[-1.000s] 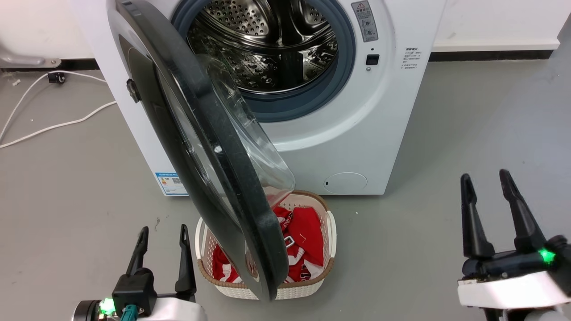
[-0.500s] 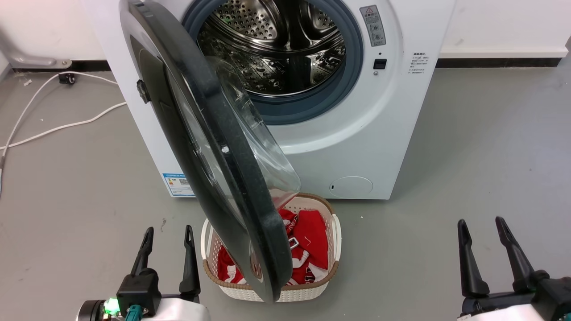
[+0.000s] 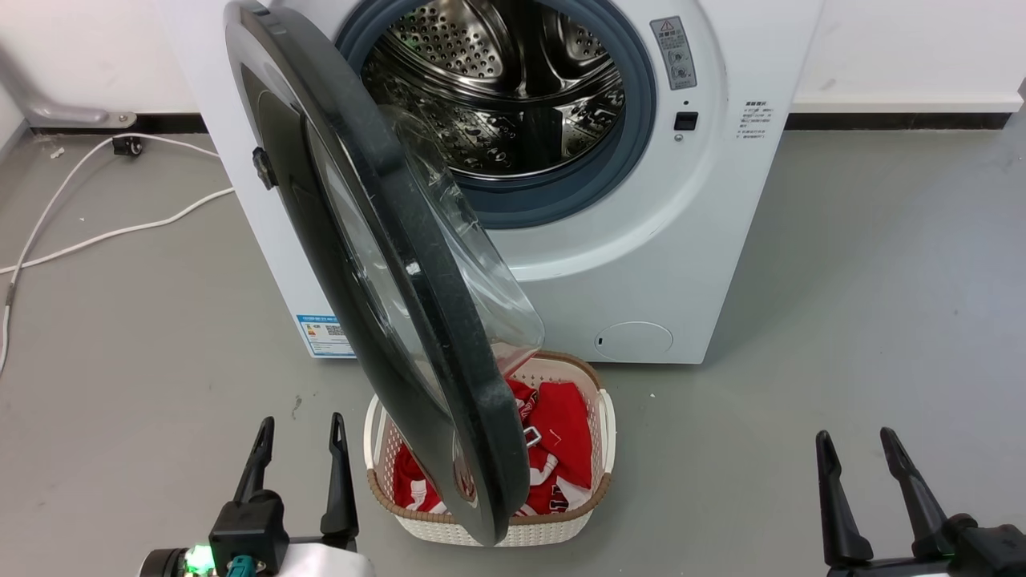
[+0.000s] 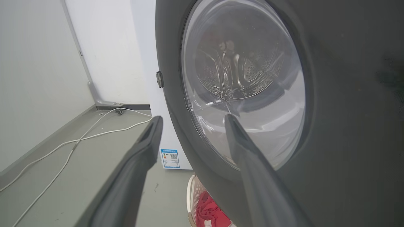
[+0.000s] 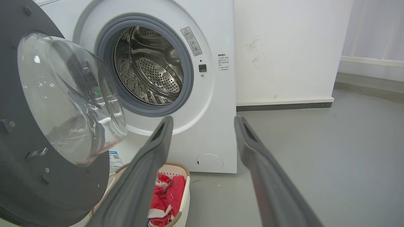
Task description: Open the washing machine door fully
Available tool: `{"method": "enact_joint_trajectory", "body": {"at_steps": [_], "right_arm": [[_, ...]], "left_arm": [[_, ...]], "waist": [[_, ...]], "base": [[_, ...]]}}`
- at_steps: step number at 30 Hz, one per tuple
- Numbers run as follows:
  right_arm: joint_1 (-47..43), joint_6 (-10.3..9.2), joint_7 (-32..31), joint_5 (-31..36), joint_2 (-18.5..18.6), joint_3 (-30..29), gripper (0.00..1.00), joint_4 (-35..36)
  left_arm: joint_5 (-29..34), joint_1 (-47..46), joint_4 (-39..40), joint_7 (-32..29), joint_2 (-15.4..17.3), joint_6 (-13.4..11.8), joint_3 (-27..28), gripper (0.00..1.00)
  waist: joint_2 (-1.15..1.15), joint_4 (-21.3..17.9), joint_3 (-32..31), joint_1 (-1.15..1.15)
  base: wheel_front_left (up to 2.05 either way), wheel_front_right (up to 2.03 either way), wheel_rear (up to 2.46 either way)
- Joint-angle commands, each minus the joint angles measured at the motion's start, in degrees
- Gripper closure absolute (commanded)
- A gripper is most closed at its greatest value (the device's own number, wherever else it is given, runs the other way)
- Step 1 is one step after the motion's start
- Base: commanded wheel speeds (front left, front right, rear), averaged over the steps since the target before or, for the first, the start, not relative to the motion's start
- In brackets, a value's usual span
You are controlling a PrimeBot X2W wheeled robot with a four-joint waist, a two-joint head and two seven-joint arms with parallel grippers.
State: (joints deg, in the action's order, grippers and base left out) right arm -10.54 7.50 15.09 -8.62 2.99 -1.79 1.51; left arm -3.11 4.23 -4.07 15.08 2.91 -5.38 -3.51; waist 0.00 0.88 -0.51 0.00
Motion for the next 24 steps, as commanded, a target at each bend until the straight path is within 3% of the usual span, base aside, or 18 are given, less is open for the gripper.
{"method": "enact_joint_trajectory", "body": {"at_steps": [1,6,7,8,9,15,24], "right_arm": [[-0.3,-0.01,0.1,-0.2,-0.2,0.2,0.0,-0.2],[-0.3,-0.01,0.1,-0.2,-0.2,0.5,0.0,-0.4],[-0.2,-0.01,0.1,-0.2,-0.2,0.5,0.0,-0.4],[-0.2,-0.01,0.1,-0.2,-0.2,0.6,0.0,-0.5],[-0.1,-0.01,0.1,-0.1,-0.2,0.7,0.0,-0.5],[0.1,-0.01,0.1,-0.1,-0.2,0.9,0.0,-0.4],[0.4,-0.01,0.1,-0.1,-0.2,1.2,0.0,-0.5]], "left_arm": [[0.3,0.1,0.2,0.1,0.0,-0.3,0.2,0.0],[0.1,0.0,0.6,0.1,0.0,-0.9,0.6,0.0],[0.2,-0.1,0.7,0.1,0.0,-1.0,0.6,0.56],[0.2,0.0,0.8,0.1,0.0,-1.1,0.7,0.86],[0.2,0.0,0.7,0.1,0.0,-1.0,0.7,1.0],[0.7,-1.0,1.4,0.1,0.0,-1.4,1.5,1.0],[2.2,-5.3,9.6,0.1,0.2,-1.3,2.7,1.0]], "waist": [[0.0,0.0,0.0,0.0],[0.0,0.0,0.0,0.0],[0.0,0.0,0.0,0.0],[0.0,0.0,-0.1,0.0],[0.0,0.0,-0.1,0.0],[0.0,0.0,-0.3,0.0],[0.0,0.1,-0.1,0.0]], "base": [[0.0,0.0,0.0],[0.0,0.0,0.0],[0.0,0.0,0.0],[0.0,0.0,0.0],[0.0,0.0,0.0],[0.0,0.0,0.0],[0.0,0.0,0.0]]}}
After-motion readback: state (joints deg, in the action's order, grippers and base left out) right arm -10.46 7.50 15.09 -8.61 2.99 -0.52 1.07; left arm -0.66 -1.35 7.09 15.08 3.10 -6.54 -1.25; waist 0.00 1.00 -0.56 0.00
